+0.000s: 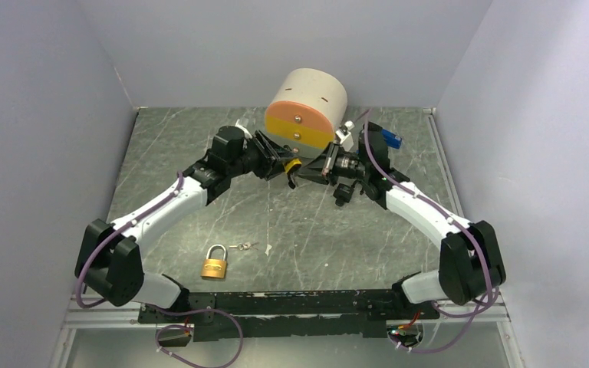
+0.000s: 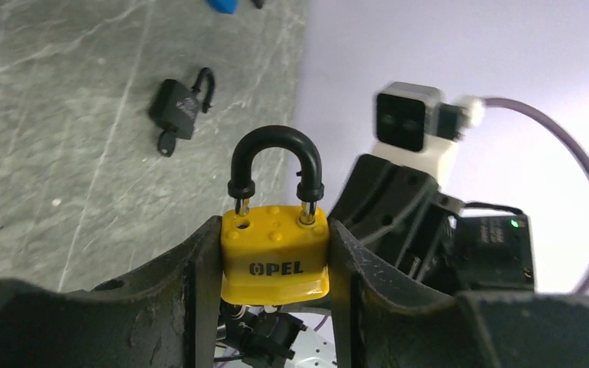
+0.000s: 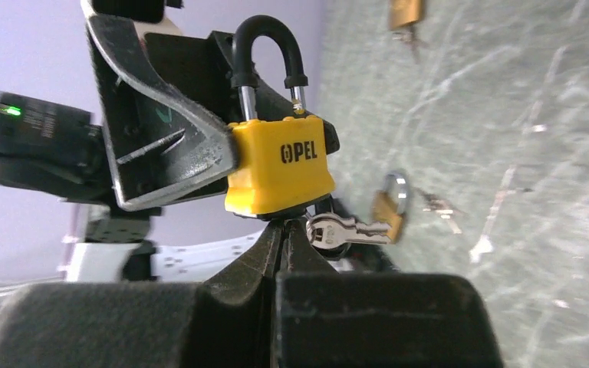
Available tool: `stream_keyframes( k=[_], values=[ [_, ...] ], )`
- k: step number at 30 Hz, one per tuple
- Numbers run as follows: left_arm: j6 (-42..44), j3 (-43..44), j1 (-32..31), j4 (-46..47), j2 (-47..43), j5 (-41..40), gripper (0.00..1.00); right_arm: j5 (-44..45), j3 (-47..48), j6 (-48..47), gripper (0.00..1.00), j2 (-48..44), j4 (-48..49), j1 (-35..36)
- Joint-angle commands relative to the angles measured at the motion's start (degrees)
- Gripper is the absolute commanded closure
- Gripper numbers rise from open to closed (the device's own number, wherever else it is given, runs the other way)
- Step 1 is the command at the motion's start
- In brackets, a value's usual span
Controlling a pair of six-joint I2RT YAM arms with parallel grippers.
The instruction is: Unlock with the key
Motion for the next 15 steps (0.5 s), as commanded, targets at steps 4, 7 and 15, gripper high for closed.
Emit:
stream_keyframes(
  k=[4, 7, 15],
  values=[
    [4.68, -2.51, -2.77, 25.73, -7.29, 5.97, 0.97, -5.06, -8.44, 34.12, 1.00, -3.69, 40.59, -1.60],
    [6.24, -2.48, -2.81, 27.50, -7.86, 5.88, 0.97, -6.88, -7.67, 35.44, 1.00, -3.41, 41.36, -1.66],
    [17.50, -2.69, -2.41, 25.49, -10.77, 6.29, 0.97, -3.81, -2.87, -1.39, 0.46, -15.93, 8.12, -7.13]
  ],
)
